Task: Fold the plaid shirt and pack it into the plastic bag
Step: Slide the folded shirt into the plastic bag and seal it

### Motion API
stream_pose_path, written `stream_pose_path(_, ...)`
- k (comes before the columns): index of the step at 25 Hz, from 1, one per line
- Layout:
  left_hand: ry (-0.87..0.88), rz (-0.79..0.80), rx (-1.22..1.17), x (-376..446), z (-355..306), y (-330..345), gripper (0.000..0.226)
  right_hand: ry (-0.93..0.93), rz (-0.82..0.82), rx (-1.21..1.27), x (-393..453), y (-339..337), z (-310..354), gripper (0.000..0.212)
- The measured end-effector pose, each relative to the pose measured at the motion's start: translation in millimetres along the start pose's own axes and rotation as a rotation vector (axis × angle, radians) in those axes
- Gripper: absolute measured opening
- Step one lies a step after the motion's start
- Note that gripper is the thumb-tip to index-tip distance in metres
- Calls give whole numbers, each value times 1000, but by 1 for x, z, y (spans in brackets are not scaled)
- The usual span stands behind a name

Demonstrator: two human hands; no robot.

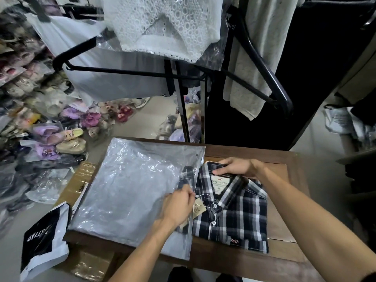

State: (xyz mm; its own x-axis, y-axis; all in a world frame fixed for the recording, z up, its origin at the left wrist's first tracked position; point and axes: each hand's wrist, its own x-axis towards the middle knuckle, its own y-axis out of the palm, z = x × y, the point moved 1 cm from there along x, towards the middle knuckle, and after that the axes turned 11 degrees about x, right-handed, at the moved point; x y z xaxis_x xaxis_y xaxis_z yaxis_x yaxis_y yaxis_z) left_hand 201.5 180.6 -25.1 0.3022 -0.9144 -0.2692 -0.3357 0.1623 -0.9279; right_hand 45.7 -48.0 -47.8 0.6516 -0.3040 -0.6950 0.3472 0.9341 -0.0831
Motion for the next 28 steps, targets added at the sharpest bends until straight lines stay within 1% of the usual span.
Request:
stream_pose_path(1,14,8,-19,0,-1,0,17,-48,-17,79,1,7,3,35)
stream_pose_path(2,25,13,-34,0,-2,1,16,-87,-53,108,5,14,6,25)
stream_pose_path(3,33,16,-46,1,-3,2,15,-107,-96,113,10,21,9,21)
stream_pose_path(5,36,20,-56,1,-3,5,14,-93,-171,33,19,28,13,28)
stream_pose_path(6,31,23,-52,2,-3,6,13,-80,-187,-14,22,29,13,38)
stream_pose_path(7,26,31,-53,2,-3,6,14,-48,-189,-51,22,26,11,61)
stream_pose_path(8,29,41,-58,2,-2,7,14,6,-163,-84,19,19,6,91)
stream_pose_path(9,34,51,-60,3,-1,8,14,67,-123,-143,14,8,-1,113)
stream_pose_path(10,40,55,-63,2,-1,8,15,121,-57,-216,5,-2,-6,117)
stream_pose_path(11,44,57,-60,2,-1,8,16,163,11,-290,-4,-10,-11,104)
stream_pose_path(13,51,41,-37,2,-3,7,17,155,75,-278,-15,-17,-20,62)
stream_pose_path(15,64,18,3,3,-6,6,17,86,18,-135,-15,-7,-21,31)
stream_pose_path(16,69,18,12,4,-7,6,17,66,-19,-80,-12,1,-19,21)
stream_pose_path(18,70,36,14,5,-5,5,16,16,-52,-96,-8,15,-11,13)
stream_pose_path(21,57,45,22,7,3,4,15,-109,19,-106,-13,19,-1,9)
stream_pose_path(23,52,39,14,6,3,2,14,-196,96,-22,-21,15,4,14)
stream_pose_path(24,60,32,12,4,2,-1,13,-208,95,0,-23,14,6,16)
stream_pose_path(25,73,19,15,2,0,-2,12,-196,60,-4,-24,13,5,13)
stream_pose_path(27,100,-6,22,-1,0,-4,13,-103,-53,-78,-21,13,-1,2)
stream_pose_path(28,110,-3,20,-2,0,-5,13,-52,-95,-126,-17,15,-4,4)
